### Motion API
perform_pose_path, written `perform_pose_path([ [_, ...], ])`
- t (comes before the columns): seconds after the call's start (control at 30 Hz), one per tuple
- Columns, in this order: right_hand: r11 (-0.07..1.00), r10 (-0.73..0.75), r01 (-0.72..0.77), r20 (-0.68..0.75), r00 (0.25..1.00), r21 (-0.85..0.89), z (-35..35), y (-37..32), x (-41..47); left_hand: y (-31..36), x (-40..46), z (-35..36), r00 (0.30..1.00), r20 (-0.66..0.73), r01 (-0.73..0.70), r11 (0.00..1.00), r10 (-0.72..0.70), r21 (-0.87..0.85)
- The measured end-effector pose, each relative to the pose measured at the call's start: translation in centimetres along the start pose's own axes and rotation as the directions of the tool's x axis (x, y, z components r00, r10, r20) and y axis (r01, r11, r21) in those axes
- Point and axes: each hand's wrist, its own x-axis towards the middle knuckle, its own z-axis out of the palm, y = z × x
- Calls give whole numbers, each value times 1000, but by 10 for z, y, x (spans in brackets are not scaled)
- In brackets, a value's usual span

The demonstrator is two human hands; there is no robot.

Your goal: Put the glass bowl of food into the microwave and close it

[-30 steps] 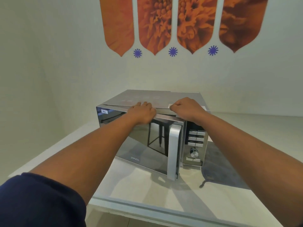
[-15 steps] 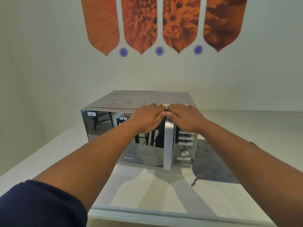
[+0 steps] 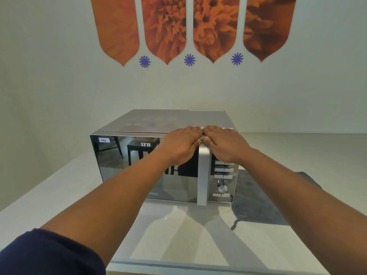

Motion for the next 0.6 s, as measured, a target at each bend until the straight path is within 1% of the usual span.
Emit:
perform_pose_path([
  [0.17, 1000, 16, -16, 20, 1000, -1, -1, 1, 5, 0, 3, 2, 1000, -14, 6, 1000, -6, 3],
  [0.37, 1000, 15, -15, 6, 1000, -27, 1, -1, 5, -1, 6, 5, 1000, -19, 12, 1000, -11, 17],
  [0.5, 999, 41, -42, -41, 998, -18, 2, -5, 2, 0, 6, 4, 999, -22, 24, 999, -24, -27],
  [0.6, 998, 60, -59, -140, 988, 8, 7, -9, -1, 5, 9, 1, 996, -60, 54, 996, -58, -69],
])
